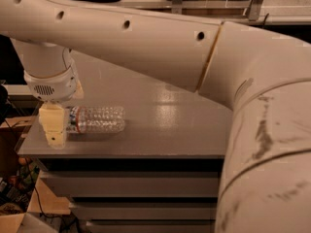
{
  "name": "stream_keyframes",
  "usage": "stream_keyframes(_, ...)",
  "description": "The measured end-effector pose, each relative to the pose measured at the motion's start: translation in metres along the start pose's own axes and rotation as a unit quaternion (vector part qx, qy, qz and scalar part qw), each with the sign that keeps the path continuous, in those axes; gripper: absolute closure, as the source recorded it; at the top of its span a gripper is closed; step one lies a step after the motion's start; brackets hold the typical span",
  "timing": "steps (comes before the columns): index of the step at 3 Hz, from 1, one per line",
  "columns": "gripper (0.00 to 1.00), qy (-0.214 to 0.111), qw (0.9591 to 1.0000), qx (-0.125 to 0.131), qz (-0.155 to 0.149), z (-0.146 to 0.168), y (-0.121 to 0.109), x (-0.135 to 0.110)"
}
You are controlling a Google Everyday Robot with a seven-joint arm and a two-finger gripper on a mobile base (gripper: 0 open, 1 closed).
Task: Place water bottle upright
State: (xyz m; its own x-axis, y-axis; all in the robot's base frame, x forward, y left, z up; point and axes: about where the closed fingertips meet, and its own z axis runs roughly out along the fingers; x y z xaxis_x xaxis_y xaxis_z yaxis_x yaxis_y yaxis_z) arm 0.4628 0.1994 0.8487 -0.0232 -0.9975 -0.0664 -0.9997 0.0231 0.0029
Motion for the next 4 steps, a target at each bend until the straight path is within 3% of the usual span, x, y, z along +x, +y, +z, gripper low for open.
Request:
stream_keyframes(3,0.88,-0.022,0.9997,0.003,-0.012,-0.012,-0.011,-0.004)
stream_keyframes(4,1.00,-0.080,0.9965,0.008,-0.023,-0.043,-0.017,-0.006)
